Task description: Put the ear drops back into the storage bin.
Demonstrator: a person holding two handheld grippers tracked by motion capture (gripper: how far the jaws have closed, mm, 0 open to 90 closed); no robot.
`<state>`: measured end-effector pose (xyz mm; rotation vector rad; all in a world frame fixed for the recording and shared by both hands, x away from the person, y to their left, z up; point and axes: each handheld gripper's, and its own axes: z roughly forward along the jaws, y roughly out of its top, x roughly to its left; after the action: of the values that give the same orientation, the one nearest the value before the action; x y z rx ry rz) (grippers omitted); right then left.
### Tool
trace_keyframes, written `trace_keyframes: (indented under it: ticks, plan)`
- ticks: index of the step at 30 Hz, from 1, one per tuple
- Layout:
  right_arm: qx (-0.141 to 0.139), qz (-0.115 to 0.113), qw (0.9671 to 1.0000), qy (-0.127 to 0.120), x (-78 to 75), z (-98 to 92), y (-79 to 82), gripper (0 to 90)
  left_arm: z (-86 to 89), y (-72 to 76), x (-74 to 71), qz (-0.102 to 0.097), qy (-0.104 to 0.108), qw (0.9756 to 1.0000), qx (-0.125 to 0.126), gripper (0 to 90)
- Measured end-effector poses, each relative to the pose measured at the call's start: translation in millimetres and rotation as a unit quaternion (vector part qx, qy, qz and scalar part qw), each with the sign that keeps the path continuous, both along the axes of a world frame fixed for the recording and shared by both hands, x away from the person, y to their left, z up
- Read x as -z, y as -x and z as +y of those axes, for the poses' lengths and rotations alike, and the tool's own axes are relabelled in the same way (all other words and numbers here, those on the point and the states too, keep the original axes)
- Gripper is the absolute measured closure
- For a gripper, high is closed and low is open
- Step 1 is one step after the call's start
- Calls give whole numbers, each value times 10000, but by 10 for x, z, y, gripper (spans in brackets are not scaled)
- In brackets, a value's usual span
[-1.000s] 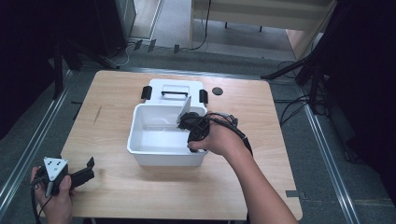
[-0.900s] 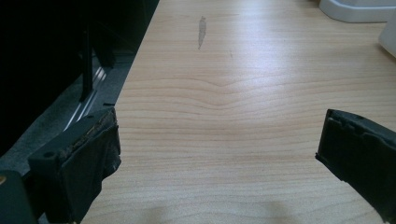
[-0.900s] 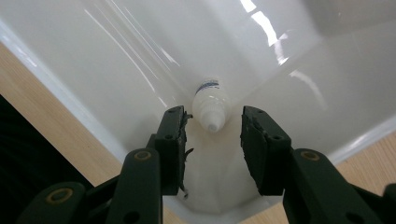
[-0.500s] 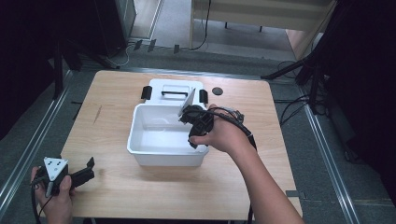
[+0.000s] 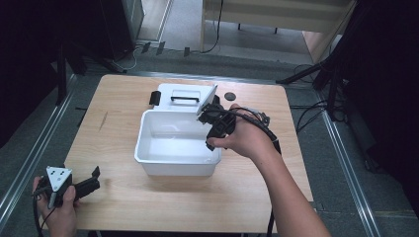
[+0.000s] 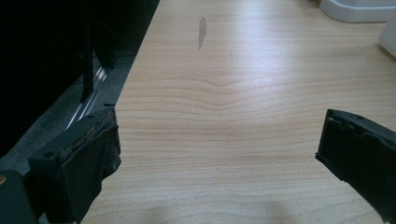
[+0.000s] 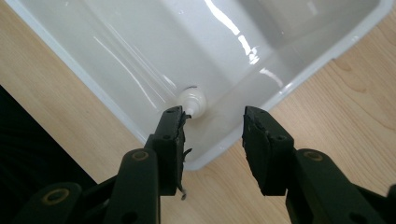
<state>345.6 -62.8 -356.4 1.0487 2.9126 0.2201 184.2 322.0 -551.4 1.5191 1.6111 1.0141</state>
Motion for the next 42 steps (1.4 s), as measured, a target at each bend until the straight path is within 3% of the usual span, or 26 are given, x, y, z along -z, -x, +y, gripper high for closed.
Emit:
trace_keyframes:
  ticks: [12, 42]
  plan:
    - [224, -48, 9997, 53, -51, -241, -14, 596, -5, 2, -1, 11, -31, 10000, 0, 0]
    - [892, 60, 9960, -83, 176, -1012, -20, 611, -11, 8, -1, 1, -59, 10000, 18, 0]
